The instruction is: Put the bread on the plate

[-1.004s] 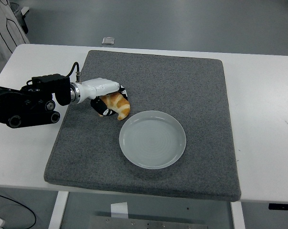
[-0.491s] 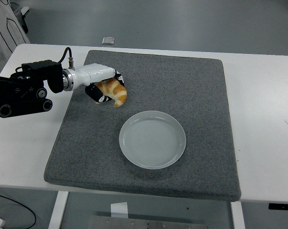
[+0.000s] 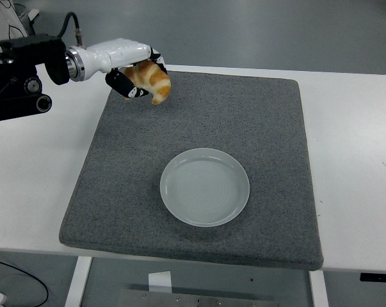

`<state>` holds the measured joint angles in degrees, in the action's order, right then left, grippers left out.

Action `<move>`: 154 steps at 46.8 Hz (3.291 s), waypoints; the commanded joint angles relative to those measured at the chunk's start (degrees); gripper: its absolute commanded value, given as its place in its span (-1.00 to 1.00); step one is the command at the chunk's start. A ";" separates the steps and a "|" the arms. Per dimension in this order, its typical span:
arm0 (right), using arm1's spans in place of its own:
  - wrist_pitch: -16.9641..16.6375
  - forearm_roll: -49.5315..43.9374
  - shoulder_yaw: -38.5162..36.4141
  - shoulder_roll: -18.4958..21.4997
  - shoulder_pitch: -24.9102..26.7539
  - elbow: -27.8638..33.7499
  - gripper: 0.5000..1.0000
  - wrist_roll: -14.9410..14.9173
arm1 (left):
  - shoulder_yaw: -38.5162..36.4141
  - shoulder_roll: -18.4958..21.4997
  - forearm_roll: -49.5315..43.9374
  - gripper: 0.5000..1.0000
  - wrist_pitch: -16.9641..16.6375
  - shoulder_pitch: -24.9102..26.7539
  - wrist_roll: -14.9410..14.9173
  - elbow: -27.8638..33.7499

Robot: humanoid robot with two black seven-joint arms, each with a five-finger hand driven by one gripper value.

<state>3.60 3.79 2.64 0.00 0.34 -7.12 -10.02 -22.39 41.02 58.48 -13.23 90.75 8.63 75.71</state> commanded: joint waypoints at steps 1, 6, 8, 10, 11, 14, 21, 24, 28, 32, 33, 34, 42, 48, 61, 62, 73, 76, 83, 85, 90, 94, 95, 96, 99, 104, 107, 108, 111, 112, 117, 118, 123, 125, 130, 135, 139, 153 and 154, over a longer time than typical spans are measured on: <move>0.00 -0.01 0.00 0.00 0.02 0.00 0.73 0.00 | 0.86 0.63 -0.12 -1.00 1.01 1.35 -0.01 0.05; 0.00 0.07 0.00 0.00 0.02 0.00 0.73 0.00 | 2.35 1.60 -1.53 -1.00 4.08 3.02 -0.10 0.05; 0.00 -0.01 0.00 0.00 0.02 0.00 0.73 0.00 | 3.05 1.78 -1.79 -1.00 5.49 3.46 -0.01 0.05; 0.00 -0.01 0.00 0.00 0.02 0.00 0.73 0.00 | 3.67 1.95 -2.05 -1.00 6.63 3.73 -0.01 0.05; 0.00 -0.01 0.00 0.00 0.02 0.00 0.73 0.00 | 4.02 2.13 -2.14 -1.00 7.25 3.73 -0.01 -0.03; 0.00 -0.01 0.00 0.00 0.02 0.00 0.73 0.00 | 4.81 2.13 -2.32 -1.00 9.01 4.17 -0.01 -0.12; 0.00 -0.01 0.00 0.00 0.02 0.00 0.73 0.00 | 6.31 2.30 -4.60 -1.00 13.58 6.19 -0.01 -0.12; 0.00 -0.01 0.00 0.00 0.02 0.00 0.73 0.00 | 6.84 2.39 -5.04 -1.00 14.99 6.98 -0.01 -0.12; 0.00 -0.01 0.00 0.00 0.02 0.00 0.73 0.00 | 7.45 2.39 -5.13 -1.00 16.83 8.21 -0.10 -0.12; 0.00 0.07 0.00 0.00 0.02 0.00 0.73 0.00 | 8.24 2.39 -5.39 -1.00 18.68 9.26 -0.10 -0.21; 0.00 -0.01 0.00 0.00 0.02 0.00 0.73 -0.09 | 8.33 2.39 -5.57 -1.00 19.20 9.53 -0.10 -0.21; 0.00 -0.01 0.00 0.00 0.02 0.00 0.73 0.00 | 8.59 2.39 -5.57 -1.00 19.64 9.70 -0.10 -0.21; 0.00 0.07 0.00 0.00 0.02 0.00 0.73 0.00 | 9.56 1.87 -6.80 -1.00 22.55 10.85 -0.19 -0.04; 0.00 -0.01 0.00 0.00 0.02 0.00 0.73 0.00 | 10.61 1.43 -7.77 -1.00 24.30 10.94 -0.36 0.05; 0.00 -0.01 0.00 0.00 -0.07 0.00 0.73 0.00 | 11.67 -2.09 -7.94 -1.00 26.06 10.94 -0.54 0.32; 0.00 0.07 0.00 0.00 0.02 0.00 0.73 0.00 | 11.93 -2.44 -8.12 -1.00 26.06 10.85 -0.54 0.32; 0.00 -0.01 0.00 0.00 0.02 0.00 0.73 0.00 | 14.83 -6.22 -9.17 -1.00 28.53 10.06 -0.72 0.32; 0.00 -0.01 0.00 0.00 0.02 0.00 0.73 0.00 | 14.84 -6.92 -9.17 -1.00 28.96 9.88 -0.72 0.32; 0.00 0.07 0.00 0.00 0.02 0.00 0.73 0.00 | 15.01 -8.24 -9.17 -1.00 29.84 9.53 -0.63 0.32; 0.00 0.07 0.00 0.00 0.02 0.00 0.73 0.00 | 15.10 -8.33 -9.17 -1.00 29.93 9.53 -0.63 0.32; 0.00 -0.01 0.00 0.00 0.02 0.00 0.73 0.00 | 15.63 -8.77 -9.17 -1.00 30.90 8.92 -0.54 0.32; 0.00 -0.01 0.00 0.00 0.02 0.00 0.73 -0.09 | 15.71 -9.12 -9.17 -1.00 31.86 8.39 -0.54 0.32; 0.00 -0.01 0.00 0.00 0.02 0.00 0.73 0.00 | 15.71 -9.21 -9.17 -1.00 32.04 8.30 -0.54 0.32; 0.00 0.07 0.00 0.00 0.02 0.00 0.73 0.00 | 15.71 -9.30 -9.09 -1.00 32.22 8.21 -0.54 0.32; 0.00 0.07 0.00 0.00 0.02 0.00 0.73 0.00 | 15.63 -9.65 -8.91 -1.00 32.57 7.51 -0.54 0.32; 0.00 -0.01 0.00 0.00 0.02 0.00 0.73 0.00 | 15.45 -11.32 -8.21 -1.00 32.66 5.49 -0.45 0.32; 0.00 -0.01 0.00 0.00 0.02 0.00 0.73 -0.09 | 15.19 -11.67 -8.03 -1.00 32.66 4.61 -0.54 0.32; 0.00 -0.01 0.00 0.00 0.02 0.00 0.73 0.00 | 15.10 -11.84 -7.94 -1.00 32.66 4.35 -0.54 0.32; 0.00 0.07 0.00 0.00 0.02 0.00 0.73 0.00 | 14.92 -12.72 -7.07 -1.00 32.66 3.47 -0.54 0.40; 0.00 -0.01 0.00 0.00 0.02 0.00 0.73 0.00 | 14.92 -12.99 -6.72 -1.00 32.66 3.03 -0.54 0.40; 0.00 -0.01 0.00 0.00 0.02 0.00 0.73 0.00 | 14.84 -13.34 -4.26 -1.00 32.57 1.27 -0.54 1.02; 0.00 -0.01 0.00 0.00 0.02 0.00 0.73 0.00 | 14.84 -13.43 -3.82 -1.00 32.57 1.01 -0.54 1.02; 0.00 -0.01 0.00 0.00 0.02 0.00 0.73 0.00 | 14.84 -13.60 -2.50 -1.00 32.39 -0.58 -0.54 1.02; 0.00 -0.01 0.00 0.00 0.02 0.00 0.73 -0.09 | 14.84 -13.69 -2.23 -1.00 32.22 -1.36 -0.54 1.02; 0.00 -0.01 0.00 0.00 -0.07 0.00 0.73 0.00 | 14.66 -13.69 -1.00 -1.00 31.95 -3.39 -0.63 1.02; 0.00 -0.01 0.00 0.00 0.02 0.00 0.73 0.00 | 14.40 -15.80 2.07 -1.00 31.78 -5.93 -0.63 0.76; 0.00 0.07 0.00 0.00 0.02 0.00 0.73 -0.09 | 13.61 -16.50 3.04 -1.00 31.60 -7.08 -0.63 0.49; 0.00 -0.01 0.00 0.00 -0.07 0.00 0.73 0.00 | 12.55 -17.03 5.06 -1.00 30.29 -9.63 -0.89 -0.30; 0.00 -0.01 0.00 0.00 0.02 0.00 0.73 0.00 | 12.29 -17.03 5.24 -1.00 30.02 -9.80 -0.89 -0.30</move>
<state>3.60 3.78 2.64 0.00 0.32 -7.12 -10.03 -9.50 24.00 63.20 17.40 81.45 7.75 75.48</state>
